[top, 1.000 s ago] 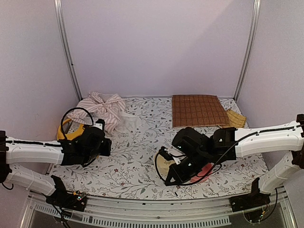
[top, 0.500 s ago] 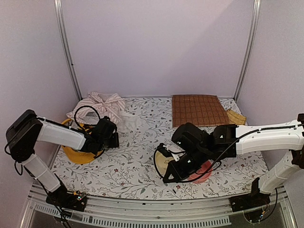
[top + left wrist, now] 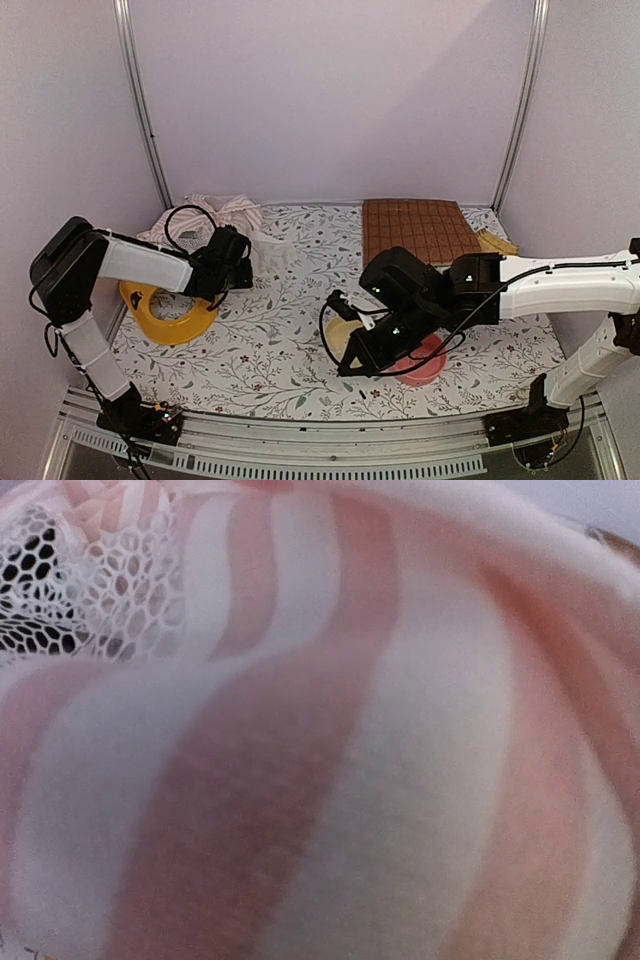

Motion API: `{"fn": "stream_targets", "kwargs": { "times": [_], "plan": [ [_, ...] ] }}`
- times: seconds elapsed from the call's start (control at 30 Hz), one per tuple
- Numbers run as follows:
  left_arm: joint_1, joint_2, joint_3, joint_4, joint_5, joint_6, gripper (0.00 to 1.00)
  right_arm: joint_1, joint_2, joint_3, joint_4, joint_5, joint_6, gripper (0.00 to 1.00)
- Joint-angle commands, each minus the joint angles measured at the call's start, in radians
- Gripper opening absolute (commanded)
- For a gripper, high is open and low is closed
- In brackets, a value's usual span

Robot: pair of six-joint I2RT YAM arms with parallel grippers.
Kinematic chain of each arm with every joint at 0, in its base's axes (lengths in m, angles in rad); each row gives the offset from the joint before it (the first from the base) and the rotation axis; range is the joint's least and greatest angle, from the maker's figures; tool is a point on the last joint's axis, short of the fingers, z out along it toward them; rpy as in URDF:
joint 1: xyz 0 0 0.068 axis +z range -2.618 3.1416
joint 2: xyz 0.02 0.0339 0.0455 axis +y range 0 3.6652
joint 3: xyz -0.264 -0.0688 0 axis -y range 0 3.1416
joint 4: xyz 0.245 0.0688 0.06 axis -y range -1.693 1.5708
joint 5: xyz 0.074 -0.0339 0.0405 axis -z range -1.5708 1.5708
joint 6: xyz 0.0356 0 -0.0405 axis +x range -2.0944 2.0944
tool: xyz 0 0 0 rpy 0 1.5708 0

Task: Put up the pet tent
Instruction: Pick up the tent fabric from the tent.

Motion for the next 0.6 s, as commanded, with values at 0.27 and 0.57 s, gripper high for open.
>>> {"fn": "stream_targets", "kwargs": {
  "times": [0.27,0.57],
  "plan": [
    [-0.017,-0.267,0.019,-0.241,0.409,0.04,0.0,-0.053,0.003,0.101,0.016,0.129,-0.061,0.0],
    [-0.192,-0.393,0.022,-0.359,0.554,0.019,0.0,-0.085,-0.012,0.057,0.075,0.189,-0.085,0.0]
  ]
}}
